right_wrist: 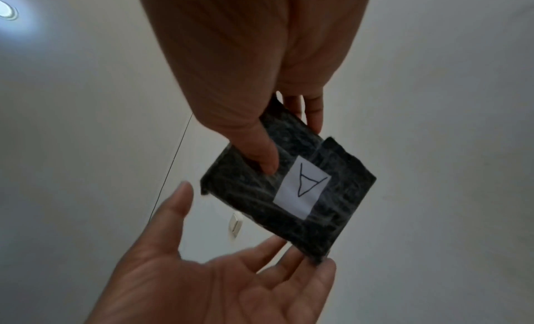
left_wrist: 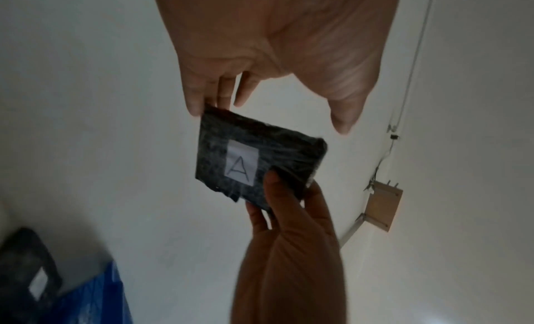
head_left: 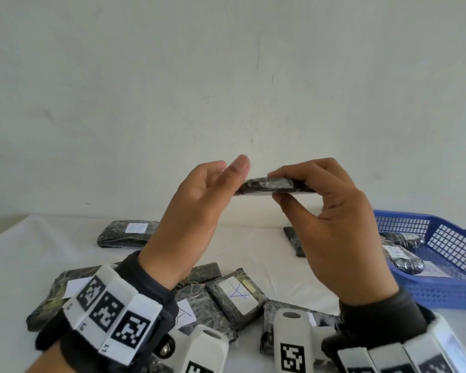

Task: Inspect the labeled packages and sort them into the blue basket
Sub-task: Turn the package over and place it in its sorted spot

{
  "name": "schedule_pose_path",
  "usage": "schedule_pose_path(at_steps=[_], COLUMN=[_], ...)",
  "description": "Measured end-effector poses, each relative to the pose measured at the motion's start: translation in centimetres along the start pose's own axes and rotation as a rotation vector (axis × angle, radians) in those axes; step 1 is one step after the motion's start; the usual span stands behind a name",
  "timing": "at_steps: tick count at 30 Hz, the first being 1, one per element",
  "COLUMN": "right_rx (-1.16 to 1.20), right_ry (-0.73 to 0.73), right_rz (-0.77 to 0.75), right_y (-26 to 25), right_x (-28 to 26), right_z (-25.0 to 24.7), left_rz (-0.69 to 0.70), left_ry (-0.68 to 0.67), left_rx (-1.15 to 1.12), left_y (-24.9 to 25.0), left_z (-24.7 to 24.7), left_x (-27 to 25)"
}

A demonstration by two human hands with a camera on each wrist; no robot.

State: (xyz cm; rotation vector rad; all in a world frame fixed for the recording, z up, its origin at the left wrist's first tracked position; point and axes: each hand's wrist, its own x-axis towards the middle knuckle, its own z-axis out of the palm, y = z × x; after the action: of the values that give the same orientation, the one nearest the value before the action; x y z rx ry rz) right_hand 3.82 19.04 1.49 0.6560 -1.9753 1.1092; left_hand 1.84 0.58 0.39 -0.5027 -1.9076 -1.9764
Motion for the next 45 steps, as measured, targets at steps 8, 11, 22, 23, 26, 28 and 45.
schedule_pose_path(at_steps=[8, 11, 22, 23, 26, 28, 45], right_rx=[0.103, 0.319, 0.421, 0.429, 0.431, 0.470, 0.570], right_ry=[-0.013, -0.078, -0.043, -0.049, -0.042, -0.044, -0.044], right_rz=[-0.031, 0.152, 0.298, 0.298, 0.294, 0.322, 0.417], right_y=[-1.3, -1.5, -1.5, -1.5, -1.7, -1.8, -0.9], right_x=[-0.6, -0.8, -0.6, -0.7, -0.5, -0.4, -0.2], right_z=[1.9, 2.1, 2.0, 1.9, 1.8, 1.7, 2.1], left_rz=[0.073, 0.085, 0.118, 0.124, 0.129, 0.099, 0.135], left_ry=[-0.051, -0.026, -0.138, -0.124, -0.119, -0.120, -0.054], left_rx=[-0.043, -0.130, -0.048, -0.050, -0.100, -0.153, -0.136], left_y=[0.6, 1.1, 1.1, 1.1, 1.2, 1.1, 0.0], left_z=[0.8, 0.9, 1.8, 1.8, 2.0, 1.9, 1.3], left_x=[-0.3, -0.5, -1.0, -1.0, -1.3, -1.4, -0.5])
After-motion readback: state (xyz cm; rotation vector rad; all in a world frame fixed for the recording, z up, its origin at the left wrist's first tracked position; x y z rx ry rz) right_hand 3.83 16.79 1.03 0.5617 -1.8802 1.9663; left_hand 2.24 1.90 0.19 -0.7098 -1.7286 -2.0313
